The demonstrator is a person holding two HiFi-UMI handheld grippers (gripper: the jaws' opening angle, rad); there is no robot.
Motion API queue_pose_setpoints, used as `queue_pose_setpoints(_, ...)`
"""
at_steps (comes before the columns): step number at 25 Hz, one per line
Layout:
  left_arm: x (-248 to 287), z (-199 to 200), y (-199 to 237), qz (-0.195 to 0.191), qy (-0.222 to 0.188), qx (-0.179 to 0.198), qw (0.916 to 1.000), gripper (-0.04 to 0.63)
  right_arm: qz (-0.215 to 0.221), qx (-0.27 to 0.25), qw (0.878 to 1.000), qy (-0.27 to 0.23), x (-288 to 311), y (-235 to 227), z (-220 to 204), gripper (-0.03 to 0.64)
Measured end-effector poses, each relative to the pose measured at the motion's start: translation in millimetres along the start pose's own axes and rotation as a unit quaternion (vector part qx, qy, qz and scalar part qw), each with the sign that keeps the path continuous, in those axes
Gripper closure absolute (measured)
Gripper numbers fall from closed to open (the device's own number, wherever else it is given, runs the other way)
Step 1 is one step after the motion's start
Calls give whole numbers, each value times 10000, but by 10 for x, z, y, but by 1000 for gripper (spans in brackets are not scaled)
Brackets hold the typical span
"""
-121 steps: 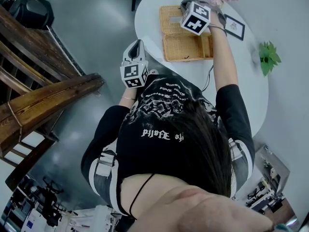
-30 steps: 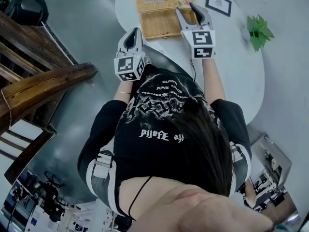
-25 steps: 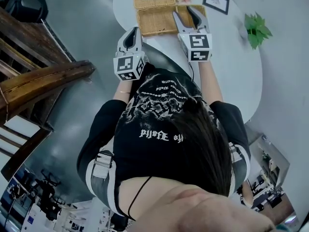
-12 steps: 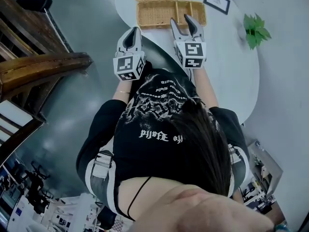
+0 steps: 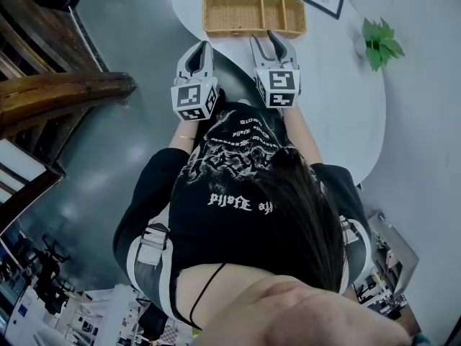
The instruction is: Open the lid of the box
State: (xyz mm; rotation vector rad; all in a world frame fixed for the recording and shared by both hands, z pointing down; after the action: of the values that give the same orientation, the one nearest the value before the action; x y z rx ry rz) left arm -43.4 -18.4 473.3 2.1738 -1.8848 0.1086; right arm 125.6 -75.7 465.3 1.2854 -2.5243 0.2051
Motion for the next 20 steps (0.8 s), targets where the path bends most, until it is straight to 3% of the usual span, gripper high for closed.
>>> queue_pose_setpoints(9, -88, 3, -83, 0, -23, 7, 10000, 571, -226, 47, 9995, -219, -139, -22, 13, 578)
queue_pose_setpoints(20, 8, 14, -96, -119, 6, 86, 9999, 571, -340, -172, 9990, -253, -110, -42, 15, 591)
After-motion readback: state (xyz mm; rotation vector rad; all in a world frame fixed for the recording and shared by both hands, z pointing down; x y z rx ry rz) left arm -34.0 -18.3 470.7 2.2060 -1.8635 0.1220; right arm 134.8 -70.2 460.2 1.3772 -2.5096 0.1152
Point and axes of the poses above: the fingertips, and each gripper's own axes: x forward along the fingers, y to its left, z out of its top, the point moved 6 cm from there along -x, backward along the fingers, and after that the axes turned 1 degree about z, right-handed, at the moved point
